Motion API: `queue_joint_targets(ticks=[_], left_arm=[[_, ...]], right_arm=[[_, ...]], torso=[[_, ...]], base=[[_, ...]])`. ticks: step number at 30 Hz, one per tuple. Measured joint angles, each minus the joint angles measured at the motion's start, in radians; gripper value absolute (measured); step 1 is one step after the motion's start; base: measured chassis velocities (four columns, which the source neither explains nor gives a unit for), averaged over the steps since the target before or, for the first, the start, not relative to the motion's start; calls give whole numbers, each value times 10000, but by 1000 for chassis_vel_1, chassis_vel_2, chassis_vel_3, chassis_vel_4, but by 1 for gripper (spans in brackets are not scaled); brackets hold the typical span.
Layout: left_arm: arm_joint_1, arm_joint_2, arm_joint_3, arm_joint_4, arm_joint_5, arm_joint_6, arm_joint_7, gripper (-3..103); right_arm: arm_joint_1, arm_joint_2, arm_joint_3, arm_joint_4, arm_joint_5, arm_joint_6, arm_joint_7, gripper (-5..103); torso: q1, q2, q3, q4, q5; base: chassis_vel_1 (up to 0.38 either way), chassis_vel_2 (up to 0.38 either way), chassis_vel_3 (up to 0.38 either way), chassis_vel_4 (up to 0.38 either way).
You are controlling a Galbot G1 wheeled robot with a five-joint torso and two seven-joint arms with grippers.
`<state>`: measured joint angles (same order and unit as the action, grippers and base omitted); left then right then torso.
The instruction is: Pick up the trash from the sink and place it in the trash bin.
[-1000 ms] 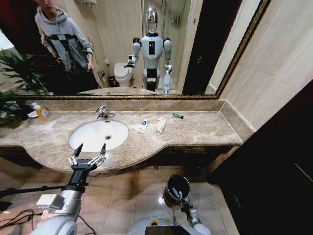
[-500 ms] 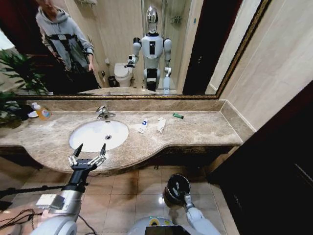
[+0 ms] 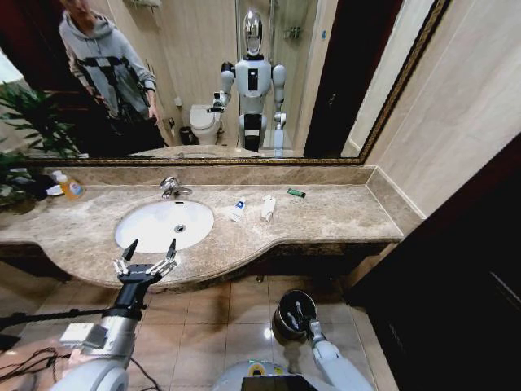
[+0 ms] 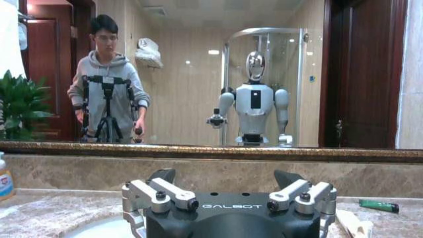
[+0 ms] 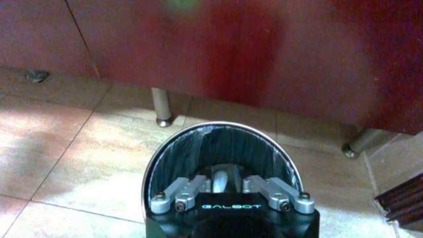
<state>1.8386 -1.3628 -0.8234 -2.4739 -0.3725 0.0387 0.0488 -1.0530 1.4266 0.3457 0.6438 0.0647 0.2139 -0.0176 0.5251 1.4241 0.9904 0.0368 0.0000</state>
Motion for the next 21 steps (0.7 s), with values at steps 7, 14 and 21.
queue_joint_targets(ticks=[7,14,21], left_arm=[[0,0,0,0,0,0,0,100],[0,0,0,1,0,0,0,100],[0,0,0,0,0,0,1,100]], right_arm=[[-251,5,41,582,125,-52,207,45],[-1544,-209,42,2912,349,-711,718,72],[-3409,-653,206,6107,915,-951,989,97]], torso=[[0,0,0,0,1],[0,0,0,-1,1],[-1,0,-1,0,1]], base=[[0,0,0,0],[0,0,0,0],[0,0,0,0]])
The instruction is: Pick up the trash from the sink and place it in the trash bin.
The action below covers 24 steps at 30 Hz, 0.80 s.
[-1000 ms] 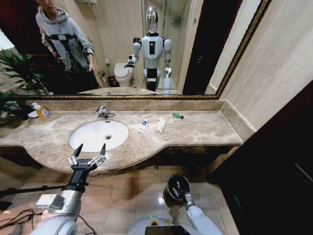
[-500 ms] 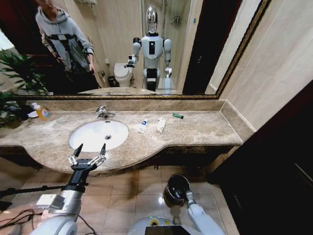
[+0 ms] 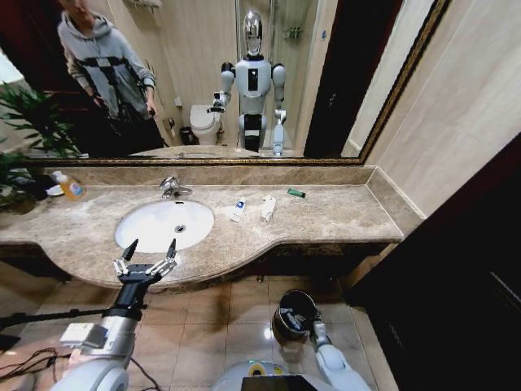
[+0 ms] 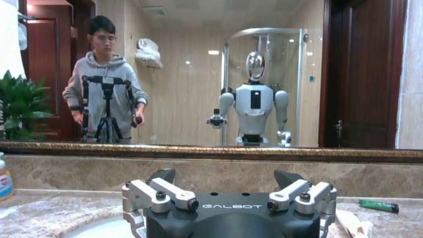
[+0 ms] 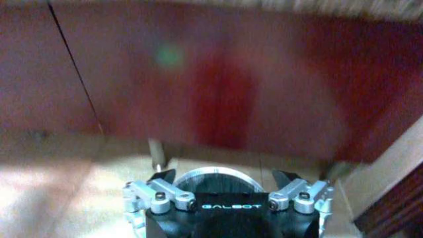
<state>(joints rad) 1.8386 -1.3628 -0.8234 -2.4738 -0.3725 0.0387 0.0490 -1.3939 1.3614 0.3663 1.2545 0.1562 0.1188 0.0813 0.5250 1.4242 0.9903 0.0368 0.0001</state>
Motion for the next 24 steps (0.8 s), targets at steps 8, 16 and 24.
queue_joint_targets(ticks=[8,16,24], left_arm=[[0,0,0,0,0,0,-2,100],[0,0,0,0,0,0,-2,100],[0,0,0,0,0,0,-2,100]], right_arm=[[-2301,-246,534,3667,288,-107,573,100],[-4114,-448,779,6717,-75,6,853,100],[-4376,-727,665,8793,73,-95,805,100]], torso=[[0,0,0,-1,-1],[-1,1,0,-1,-2],[0,1,1,-1,0]], base=[[0,0,0,0],[0,0,0,0],[0,0,0,0]])
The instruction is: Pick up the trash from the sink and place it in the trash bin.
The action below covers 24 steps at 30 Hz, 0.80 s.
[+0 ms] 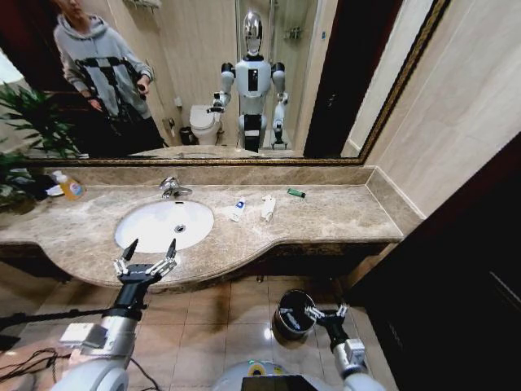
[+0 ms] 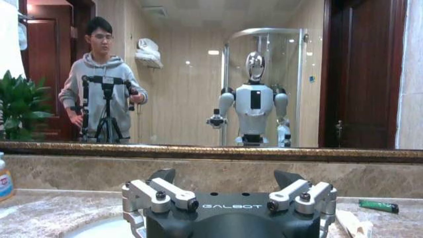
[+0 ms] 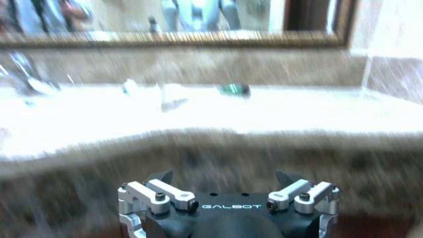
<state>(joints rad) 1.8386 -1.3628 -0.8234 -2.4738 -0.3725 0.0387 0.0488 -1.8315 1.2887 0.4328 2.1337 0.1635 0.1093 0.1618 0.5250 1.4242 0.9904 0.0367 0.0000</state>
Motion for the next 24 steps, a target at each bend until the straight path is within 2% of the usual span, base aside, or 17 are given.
queue_joint_targets(ticks=[2,8,10,17,24], left_arm=[[0,0,0,0,0,0,0,100],[0,0,0,0,0,0,1,100],[0,0,0,0,0,0,0,100],[0,0,0,0,0,0,0,100],[0,0,0,0,0,0,0,100]], right_arm=[[183,-163,-181,734,-21,-279,-29,100],[1317,-556,-639,1374,215,-1092,-69,100],[2287,-826,-707,1045,390,-1303,-261,100],[3991,-1276,-909,-67,1163,-1674,-639,100],[6140,-1621,-2004,-994,1956,-2142,-883,100]], torso=[[0,0,0,0,-2],[0,0,0,1,-1],[0,0,1,1,-1],[2,-1,1,1,1],[2,-1,1,1,1]], base=[[0,0,0,0],[0,0,0,0],[0,0,0,0],[0,0,0,0],[0,0,0,0]])
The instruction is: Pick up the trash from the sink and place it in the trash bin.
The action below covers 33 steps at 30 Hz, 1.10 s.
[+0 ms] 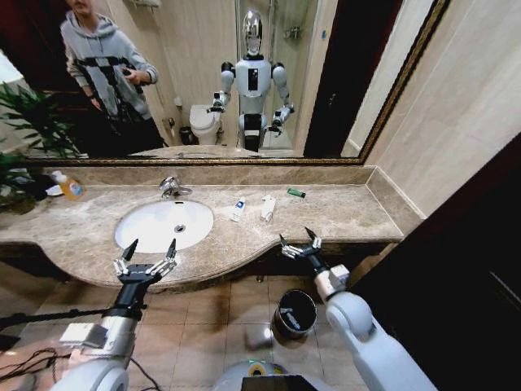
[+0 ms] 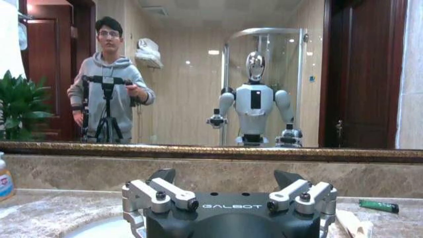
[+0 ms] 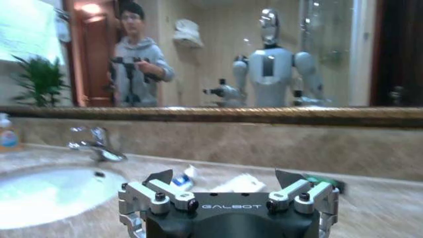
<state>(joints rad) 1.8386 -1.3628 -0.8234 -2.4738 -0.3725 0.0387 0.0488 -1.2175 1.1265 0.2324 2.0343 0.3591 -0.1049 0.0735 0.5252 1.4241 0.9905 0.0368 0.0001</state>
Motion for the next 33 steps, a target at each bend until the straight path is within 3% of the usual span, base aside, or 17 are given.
queue_joint_targets(ticks=[8,23,29,33], left_arm=[[0,0,0,0,0,0,0,100],[0,0,0,0,0,0,0,100],[0,0,0,0,0,0,0,100],[-1,0,0,0,0,0,0,100]], right_arm=[[1815,204,-740,-1118,366,-109,32,100],[3468,1268,-1505,-3540,299,-384,563,100],[3780,1331,-1487,-4075,334,-476,637,102],[3869,1441,-1489,-4339,361,-476,610,95]], torso=[[1,0,0,0,-2],[-1,0,-1,0,-2],[-1,0,-1,0,-3],[-1,0,-1,0,-2]], base=[[0,0,0,0],[0,0,0,0],[0,0,0,0],[0,0,0,0]])
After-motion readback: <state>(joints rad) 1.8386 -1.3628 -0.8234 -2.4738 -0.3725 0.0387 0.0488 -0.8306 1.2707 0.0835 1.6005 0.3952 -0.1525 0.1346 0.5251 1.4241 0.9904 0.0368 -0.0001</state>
